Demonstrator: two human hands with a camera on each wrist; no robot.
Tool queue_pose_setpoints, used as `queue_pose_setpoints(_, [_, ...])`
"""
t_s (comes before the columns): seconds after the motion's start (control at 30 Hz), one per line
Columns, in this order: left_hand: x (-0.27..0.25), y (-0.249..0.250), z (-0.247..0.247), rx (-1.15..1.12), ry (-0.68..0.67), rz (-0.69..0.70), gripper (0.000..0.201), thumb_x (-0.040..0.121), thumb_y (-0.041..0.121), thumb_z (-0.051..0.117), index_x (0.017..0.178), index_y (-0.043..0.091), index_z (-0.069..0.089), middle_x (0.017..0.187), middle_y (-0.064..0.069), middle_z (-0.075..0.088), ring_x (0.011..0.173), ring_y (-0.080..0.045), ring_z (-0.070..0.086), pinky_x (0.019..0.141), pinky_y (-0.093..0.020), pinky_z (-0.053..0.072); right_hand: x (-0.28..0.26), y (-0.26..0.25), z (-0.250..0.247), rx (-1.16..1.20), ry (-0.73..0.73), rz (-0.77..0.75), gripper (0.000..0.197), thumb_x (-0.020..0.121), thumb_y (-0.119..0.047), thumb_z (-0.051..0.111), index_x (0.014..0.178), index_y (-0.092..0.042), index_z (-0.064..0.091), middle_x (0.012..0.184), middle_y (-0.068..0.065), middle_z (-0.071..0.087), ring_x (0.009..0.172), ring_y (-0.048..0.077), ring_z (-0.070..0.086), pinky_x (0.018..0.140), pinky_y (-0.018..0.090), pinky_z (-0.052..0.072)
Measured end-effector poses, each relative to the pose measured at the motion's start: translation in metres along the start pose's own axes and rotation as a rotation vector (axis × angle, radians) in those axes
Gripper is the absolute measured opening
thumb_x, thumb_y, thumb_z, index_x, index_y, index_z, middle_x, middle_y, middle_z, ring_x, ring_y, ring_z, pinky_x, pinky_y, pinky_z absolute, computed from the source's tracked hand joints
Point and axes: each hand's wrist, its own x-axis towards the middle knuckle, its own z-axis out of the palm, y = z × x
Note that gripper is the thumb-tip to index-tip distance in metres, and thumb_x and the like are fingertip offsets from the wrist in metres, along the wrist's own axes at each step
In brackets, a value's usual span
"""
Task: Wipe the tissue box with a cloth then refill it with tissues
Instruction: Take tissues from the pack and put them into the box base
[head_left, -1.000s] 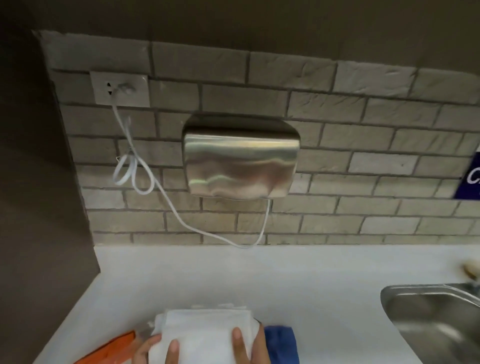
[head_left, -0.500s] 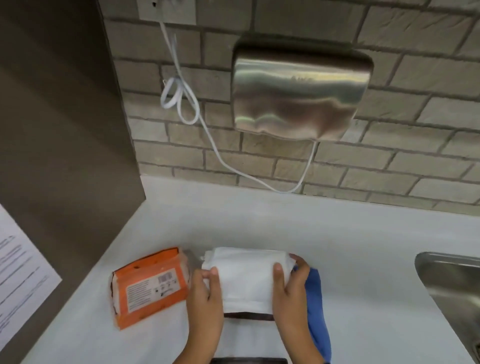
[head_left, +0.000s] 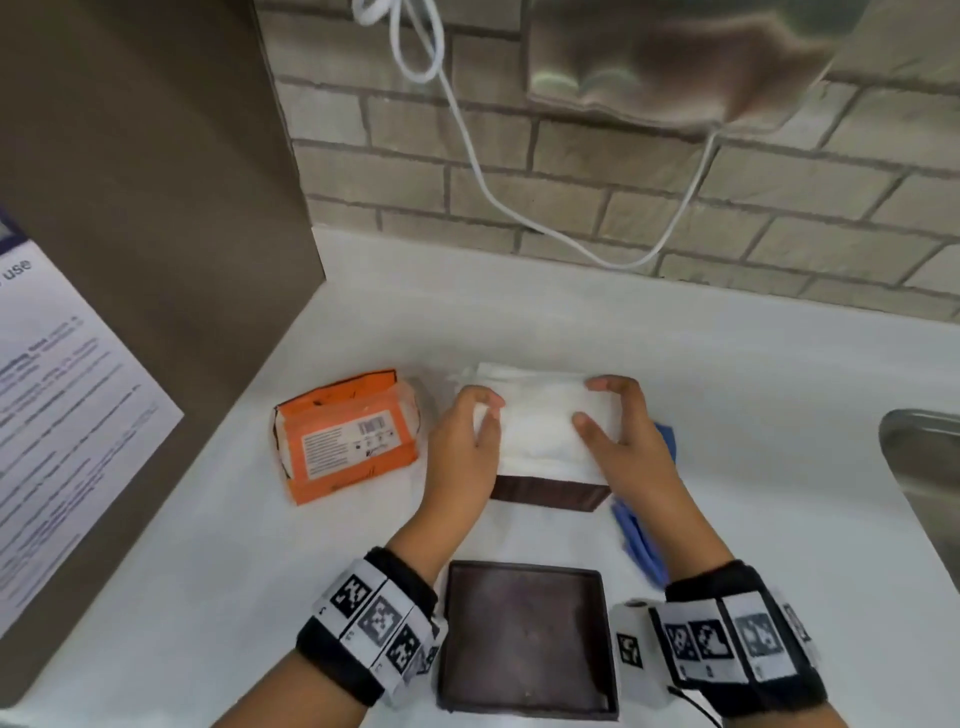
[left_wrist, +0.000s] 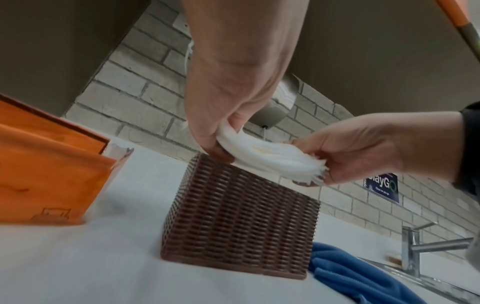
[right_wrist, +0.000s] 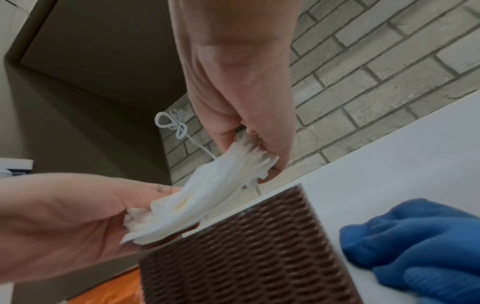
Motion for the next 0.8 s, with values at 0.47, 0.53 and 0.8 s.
queue_pose_setpoints(0.47, [0.018, 0.003, -0.002, 0.272, -0.384, -0.132, 0.059, 0.09, 0.013, 0.058, 0.143, 0.022, 0.033, 0.146, -0.002, 0.035, 0.132, -0.016, 0.038, 0.094, -0.012, 0.026, 0.025, 0.021, 0.004, -0.338, -0.013, 0.048, 0.031, 0.091, -0.018, 0.059, 0.121, -0.018, 0.049, 0.11, 0.01, 0.062, 0.085, 0.016, 0.055, 0.072, 0.016, 0.041])
queue_pose_setpoints(0.53, [0.018, 0.004, -0.002, 0.331, -0.424, -0.132, 0.062, 0.091, 0.013, 0.059, 0.144, 0.022, 0.029, 0.148, -0.003, 0.031, 0.133, -0.017, 0.038, 0.094, -0.012, 0.026, 0.025, 0.025, 0.006, -0.438, -0.019, 0.04, 0.03, 0.089, -0.033, 0.056, 0.117, -0.032, 0.045, 0.106, 0.003, 0.064, 0.088, 0.018, 0.058, 0.085, 0.027, 0.045])
queue_pose_setpoints(0.8, [0.019, 0.008, -0.003, 0.384, -0.409, -0.069, 0.051, 0.097, 0.028, 0.046, 0.145, 0.023, 0.028, 0.15, -0.002, 0.029, 0.132, -0.016, 0.041, 0.098, -0.015, 0.032, 0.03, 0.024, 0.006, -0.565, -0.108, 0.058, 0.034, 0.089, -0.027, 0.059, 0.12, -0.036, 0.047, 0.115, 0.003, 0.055, 0.093, 0.014, 0.055, 0.073, 0.017, 0.038])
